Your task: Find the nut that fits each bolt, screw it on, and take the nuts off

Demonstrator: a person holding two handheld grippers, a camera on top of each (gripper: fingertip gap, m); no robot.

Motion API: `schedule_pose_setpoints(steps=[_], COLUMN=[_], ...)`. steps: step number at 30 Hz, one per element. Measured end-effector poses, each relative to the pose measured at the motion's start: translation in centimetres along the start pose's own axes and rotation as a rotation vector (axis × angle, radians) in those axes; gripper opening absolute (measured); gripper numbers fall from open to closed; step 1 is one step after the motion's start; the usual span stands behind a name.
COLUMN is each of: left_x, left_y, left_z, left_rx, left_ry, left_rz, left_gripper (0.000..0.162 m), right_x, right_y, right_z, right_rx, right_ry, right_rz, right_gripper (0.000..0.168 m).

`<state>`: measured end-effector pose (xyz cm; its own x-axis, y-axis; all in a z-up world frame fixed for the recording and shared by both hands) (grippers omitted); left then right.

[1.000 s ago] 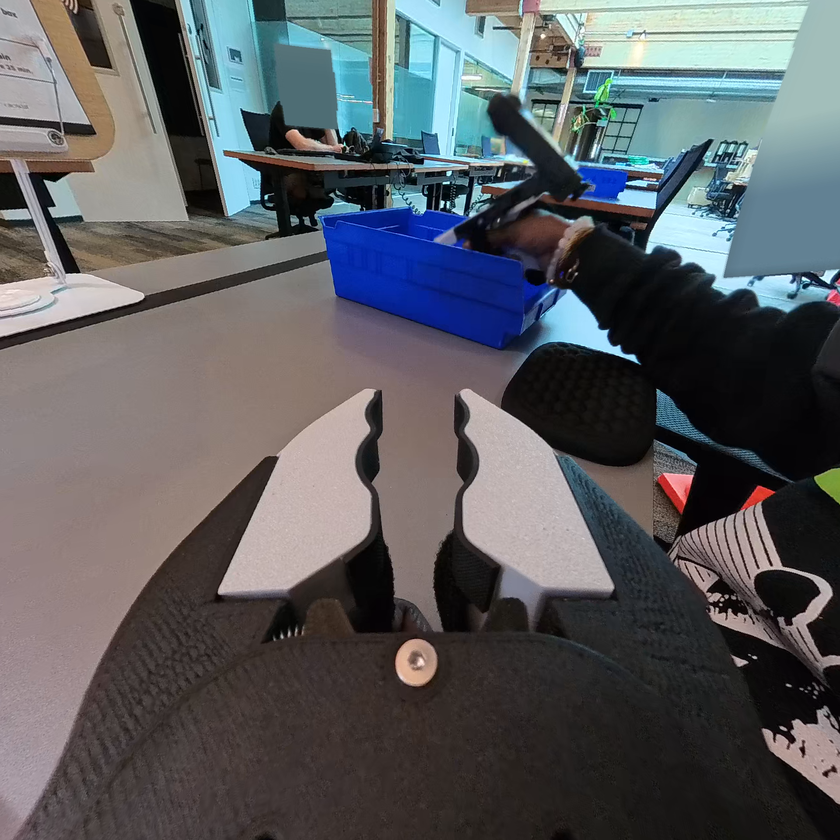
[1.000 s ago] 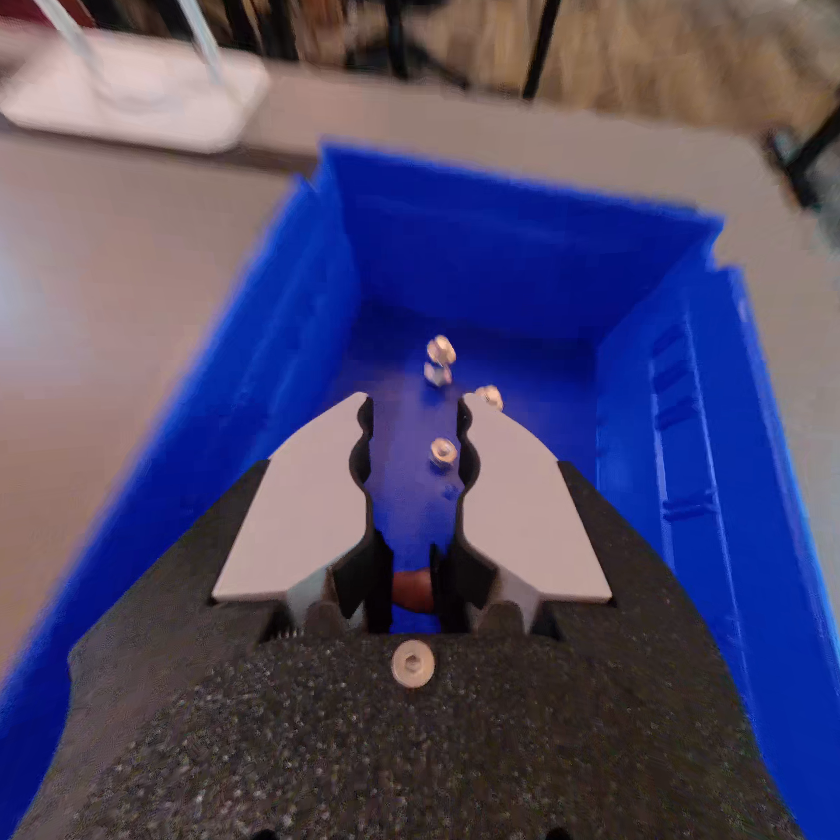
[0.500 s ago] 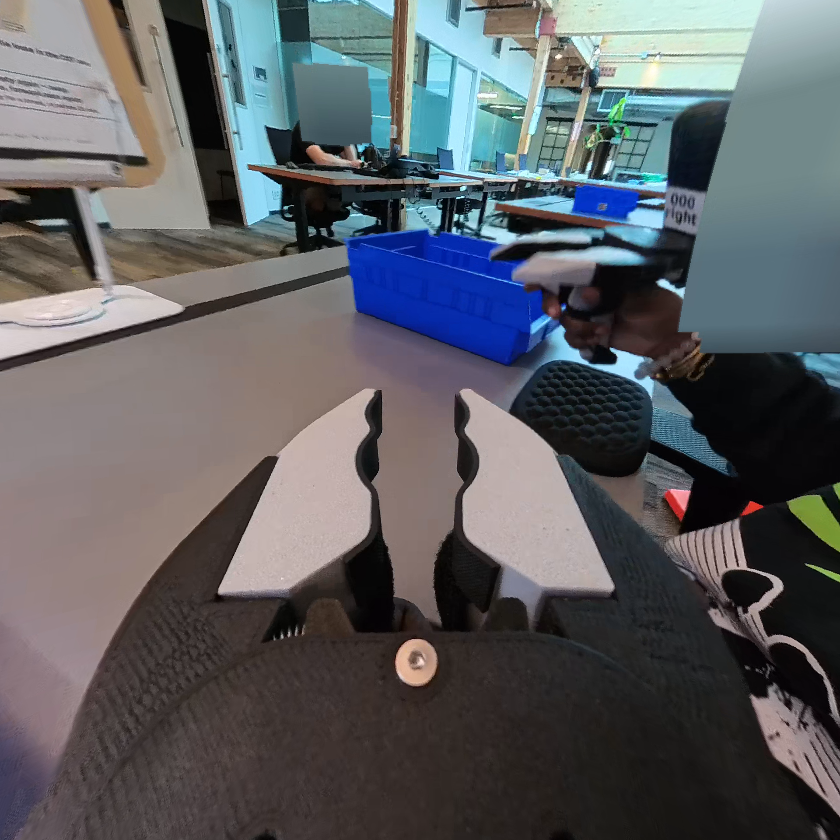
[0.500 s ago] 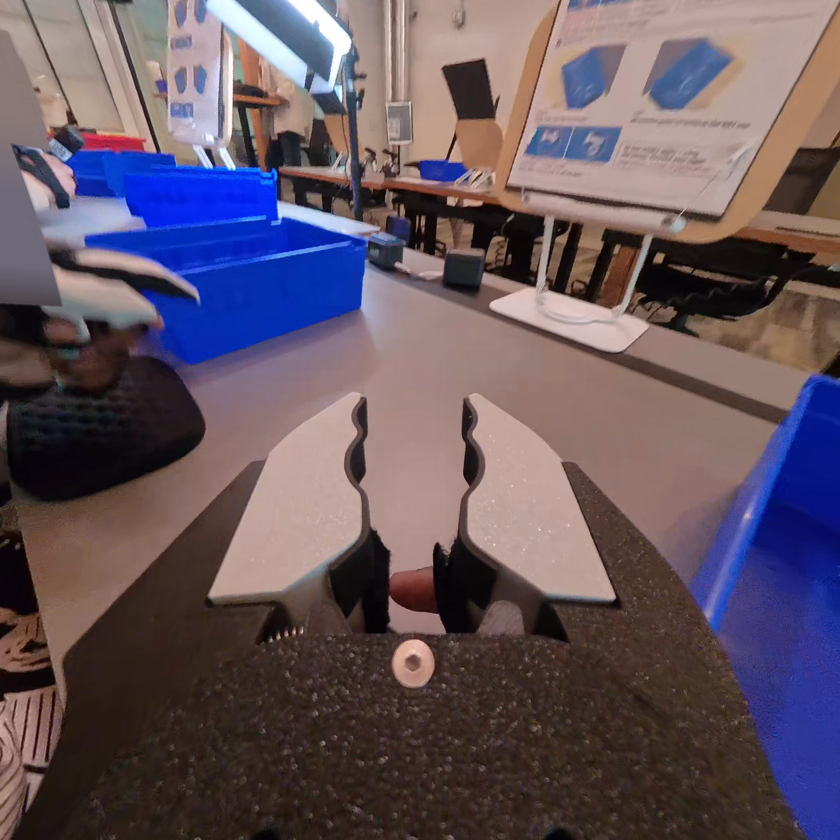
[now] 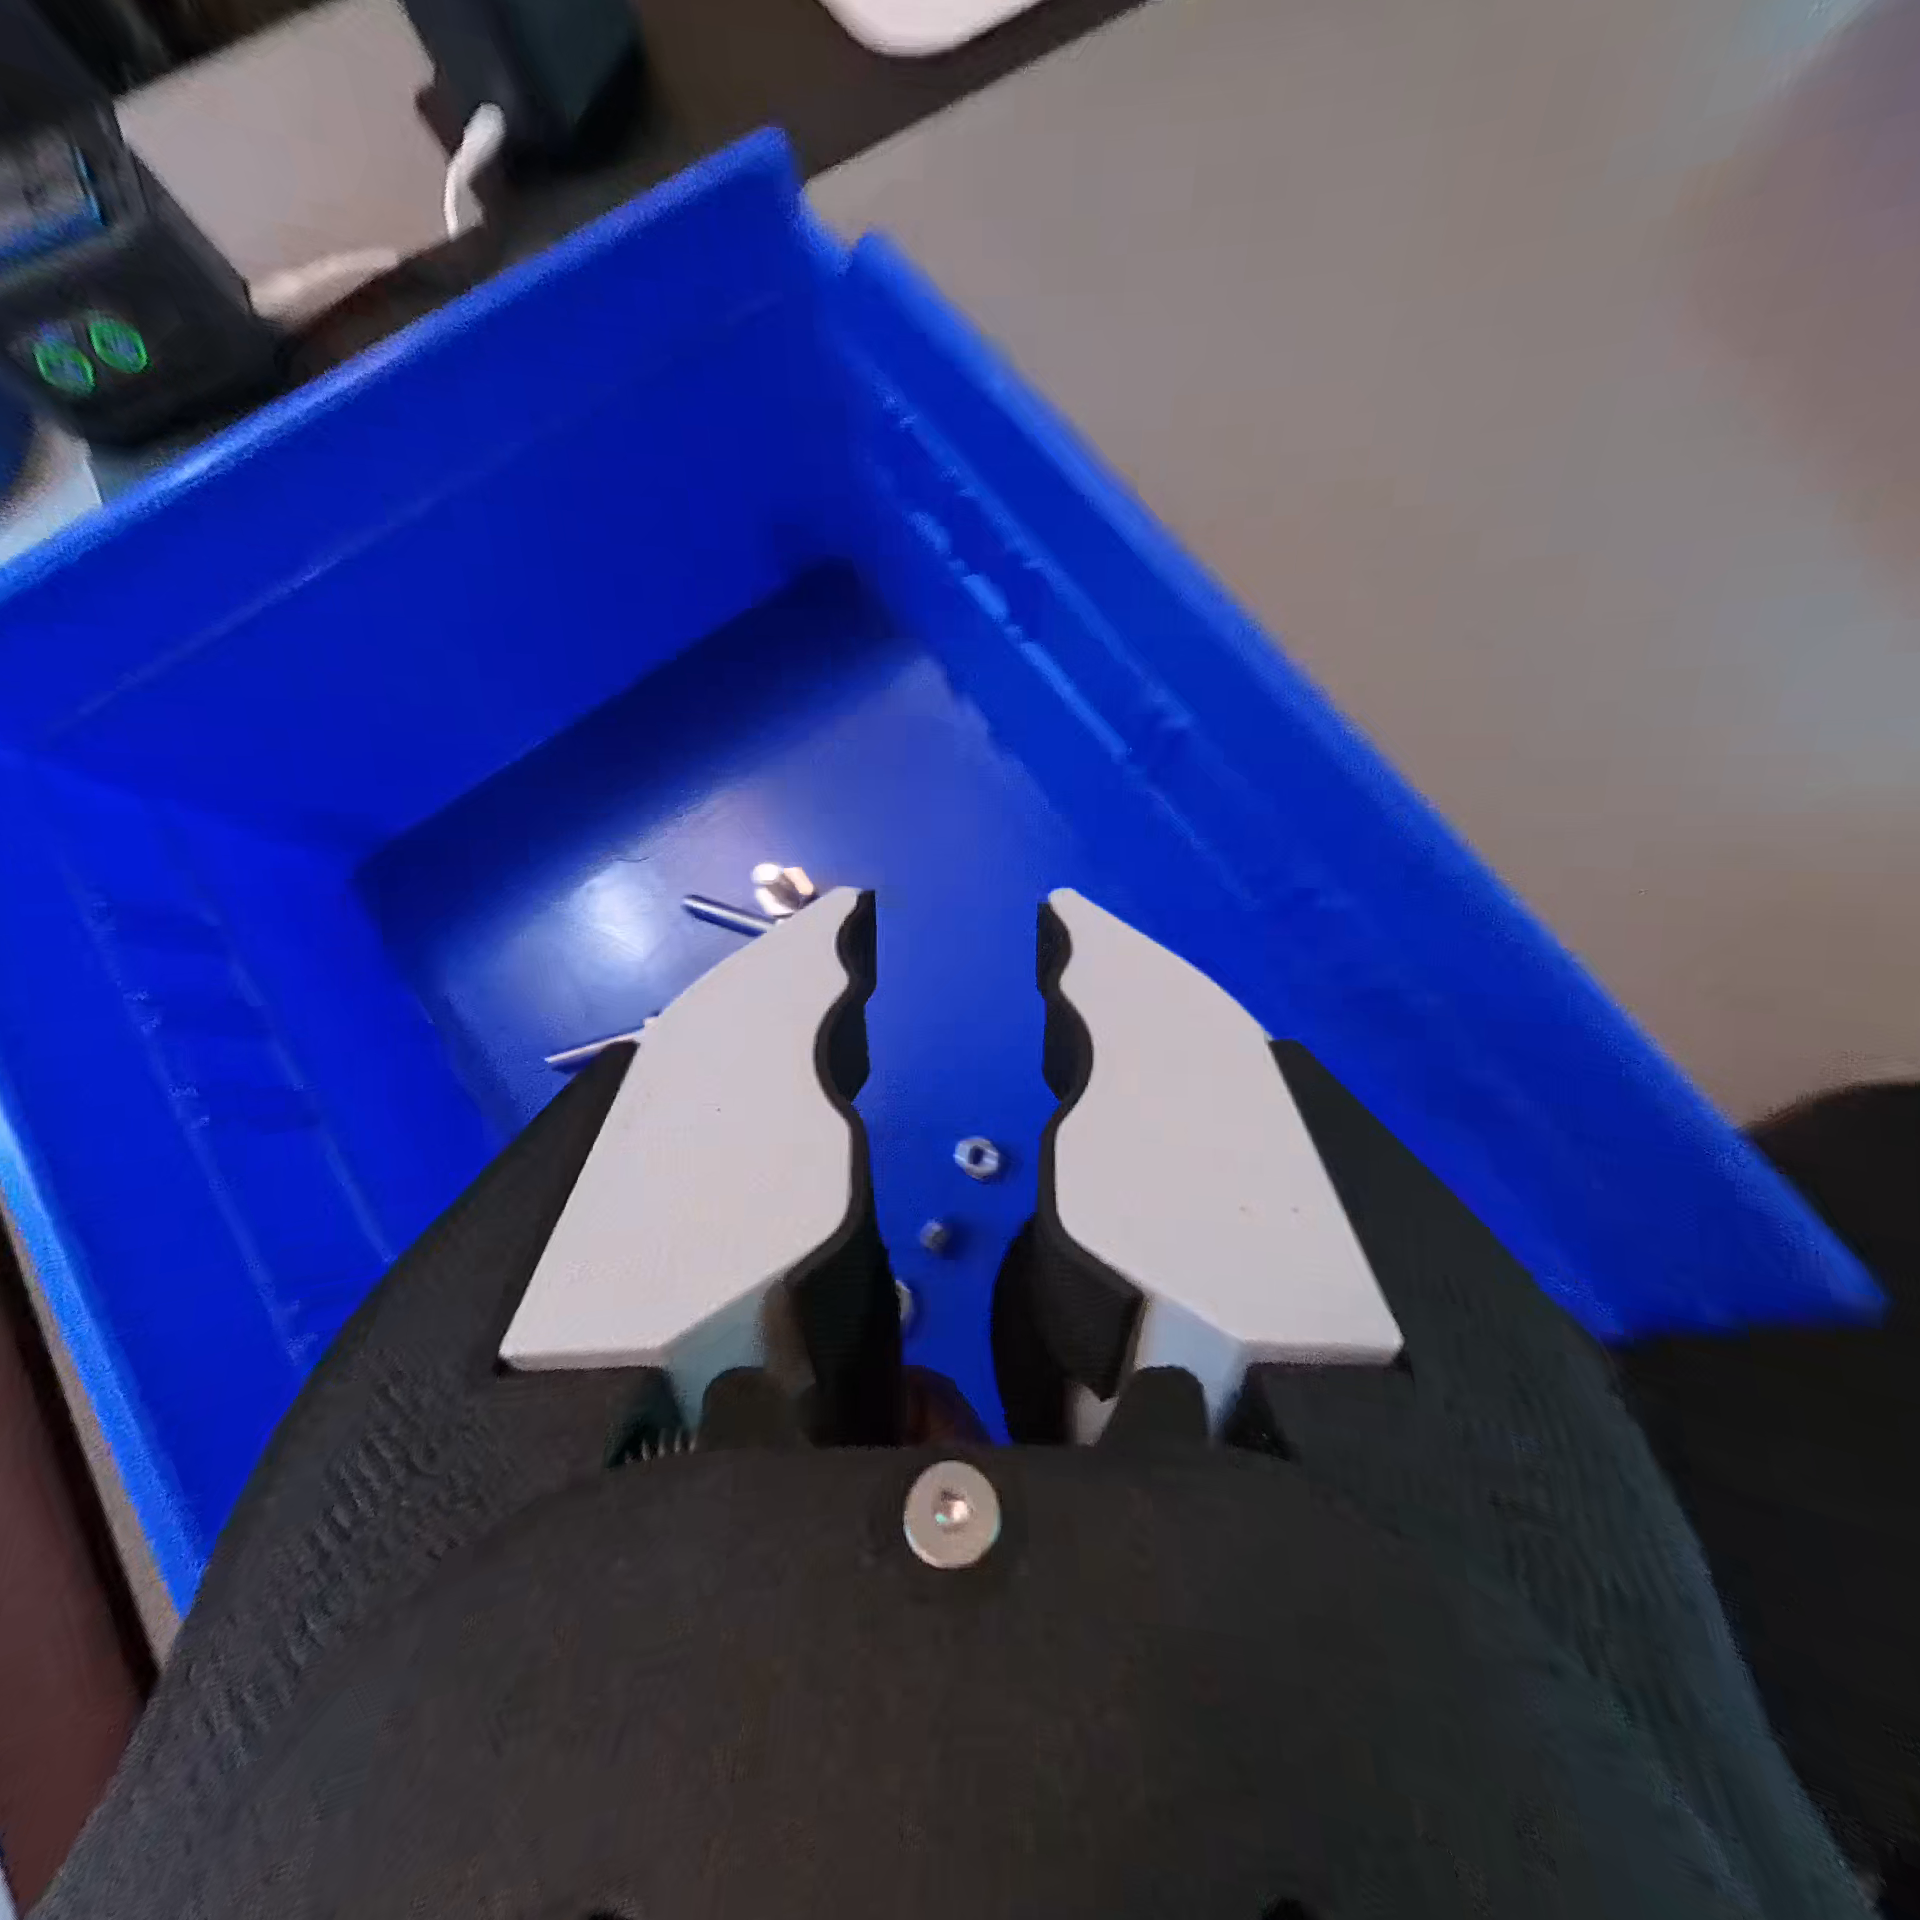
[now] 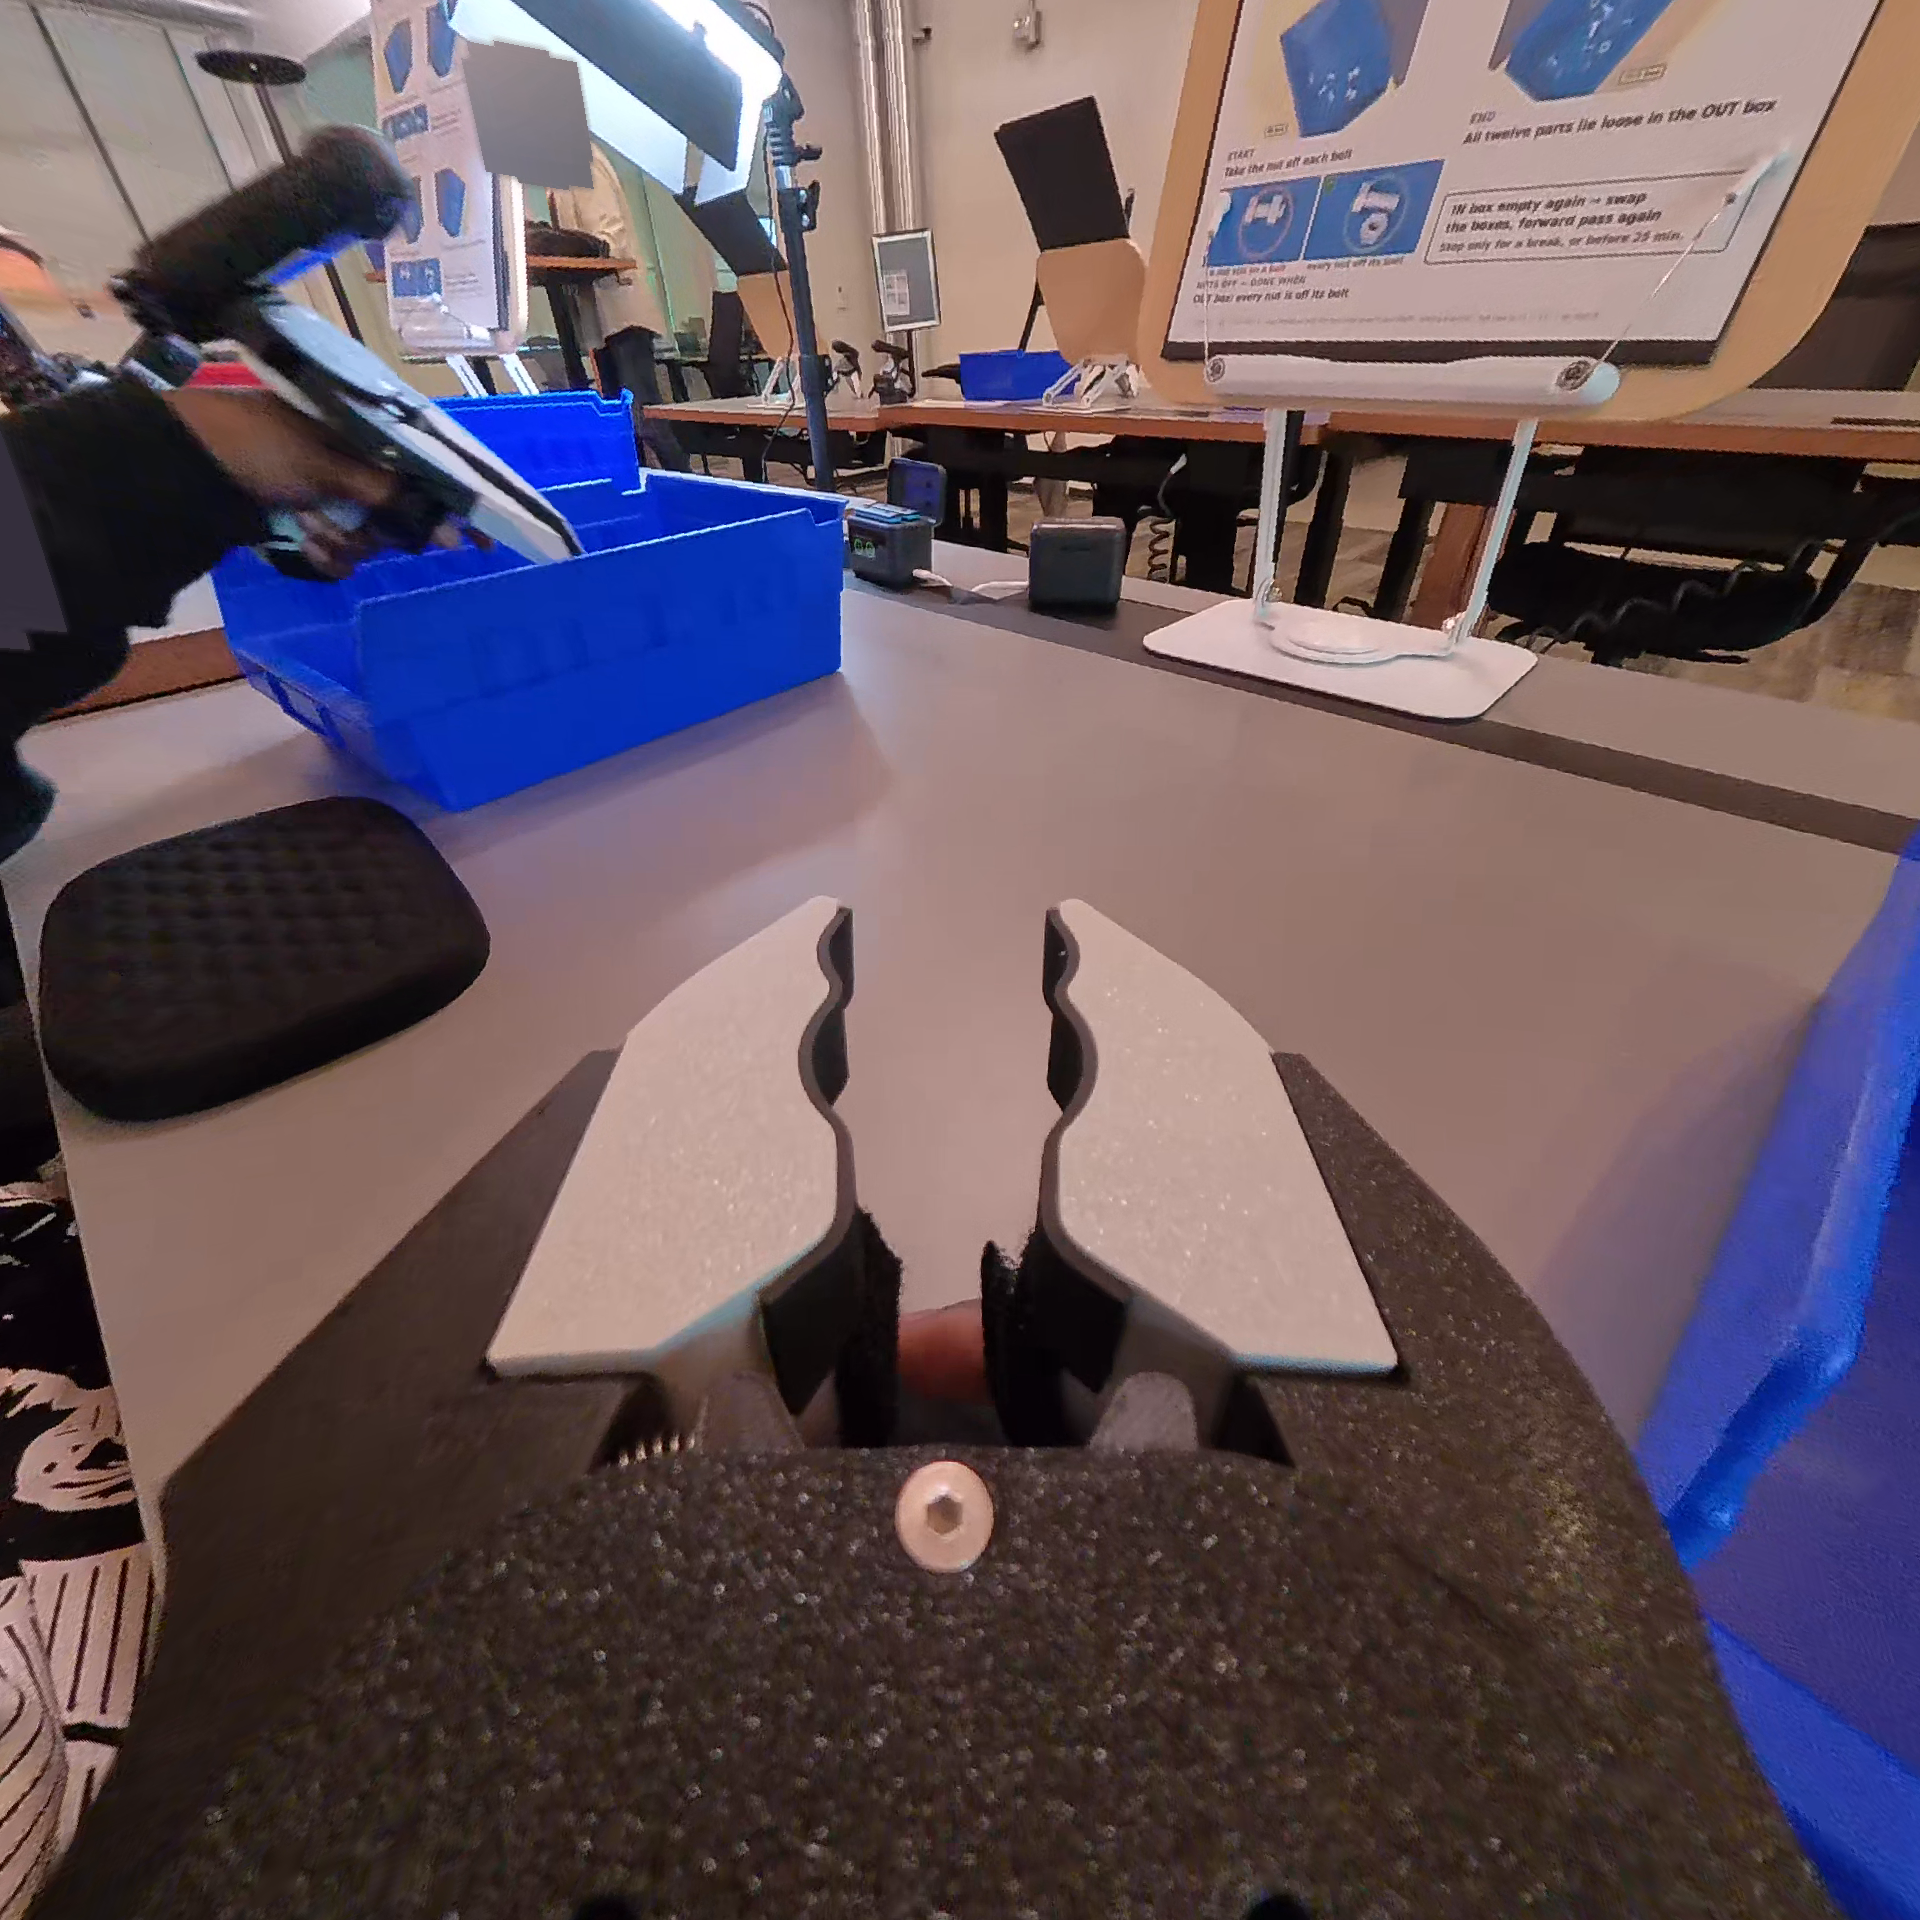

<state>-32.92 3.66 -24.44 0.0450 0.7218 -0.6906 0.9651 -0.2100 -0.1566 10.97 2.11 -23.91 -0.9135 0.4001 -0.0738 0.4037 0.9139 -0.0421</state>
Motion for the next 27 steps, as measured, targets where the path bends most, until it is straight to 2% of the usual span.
schedule_pose_setpoints(steps=[6, 15, 20, 24, 27], left_x=[6.3, 7.6, 6.2, 2.0, -1.9], left_y=[-3.4, -3.6, -3.4, -1.5, 2.4], left_z=[2.3, 2.8, 1.7, -1.4, -4.1], left_rx=[-0.042, -0.022, -0.022, 0.023, 0.097], left_ry=[-0.218, -0.234, -0.184, -0.061, 0.046], left_rz=[-0.004, 0.012, 0.014, 0.024, 0.1], left_gripper=[0.027, 0.008, 0.008, 0.009, 0.008], right_x=[0.1, -0.1, 0.0, 0.1, 0.2], right_y=[-0.1, 0.3, 0.2, 0.2, 0.1], right_z=[0.1, -0.1, 0.1, 0.2, 0.3], right_rx=[-0.01, 0.021, 0.016, 0.009, 0.003], right_ry=[-0.003, 0.015, 0.005, -0.005, -0.014], right_rz=[-0.007, -0.003, 0.0, 0.002, 0.004], right_gripper=[0.035, 0.035, 0.035, 0.035, 0.035])
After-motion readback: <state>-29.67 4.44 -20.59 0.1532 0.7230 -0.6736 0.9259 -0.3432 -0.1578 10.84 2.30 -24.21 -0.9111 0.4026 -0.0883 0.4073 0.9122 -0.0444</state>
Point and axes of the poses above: each gripper's, where its closed fingertips meet, x out along the fingers, z out of its underside, y = z × x across the jaws, the point moved 2 cm from there along -x, back along the fingers, and after that the axes turned 9 degrees about -z, right-handed, at the moved point
